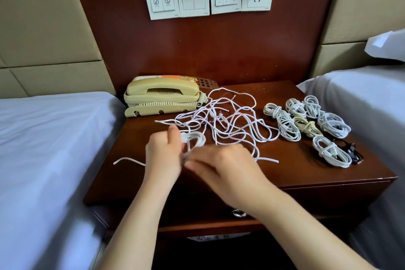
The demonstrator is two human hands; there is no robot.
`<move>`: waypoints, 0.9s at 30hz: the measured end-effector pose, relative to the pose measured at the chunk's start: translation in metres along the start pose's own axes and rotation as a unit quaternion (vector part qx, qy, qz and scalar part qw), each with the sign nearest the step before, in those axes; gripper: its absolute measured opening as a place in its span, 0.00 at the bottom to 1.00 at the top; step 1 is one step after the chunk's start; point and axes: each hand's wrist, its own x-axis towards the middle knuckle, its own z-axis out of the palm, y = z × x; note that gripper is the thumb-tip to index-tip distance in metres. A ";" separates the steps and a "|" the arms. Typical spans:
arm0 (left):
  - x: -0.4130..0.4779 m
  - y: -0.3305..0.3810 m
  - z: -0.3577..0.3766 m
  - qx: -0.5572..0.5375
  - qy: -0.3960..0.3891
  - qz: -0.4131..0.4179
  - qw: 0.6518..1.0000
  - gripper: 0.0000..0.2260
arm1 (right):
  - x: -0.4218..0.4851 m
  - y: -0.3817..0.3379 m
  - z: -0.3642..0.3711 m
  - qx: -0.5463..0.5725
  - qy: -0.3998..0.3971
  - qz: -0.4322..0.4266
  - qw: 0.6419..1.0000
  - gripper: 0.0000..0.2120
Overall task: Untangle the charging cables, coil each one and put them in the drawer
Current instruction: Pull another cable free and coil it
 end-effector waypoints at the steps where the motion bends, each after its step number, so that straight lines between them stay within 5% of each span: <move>1: 0.001 0.000 -0.001 -0.020 0.016 -0.017 1.000 0.24 | 0.000 -0.003 0.004 -0.009 -0.014 -0.007 1.000 0.14; 6: -0.002 0.002 -0.002 0.047 0.002 0.012 0.999 0.24 | 0.001 -0.002 0.004 0.023 -0.004 0.001 1.000 0.14; 12: -0.007 0.004 0.003 0.100 -0.106 0.056 0.988 0.22 | 0.003 0.014 -0.007 0.021 0.026 0.081 0.996 0.11; 20: -0.019 0.011 0.000 -0.072 -0.256 0.087 0.960 0.22 | 0.005 0.029 -0.024 0.240 0.020 0.134 0.961 0.17; 27: -0.030 0.025 -0.006 -0.145 -0.240 0.115 0.953 0.24 | 0.006 0.036 -0.016 0.339 0.054 0.152 0.927 0.24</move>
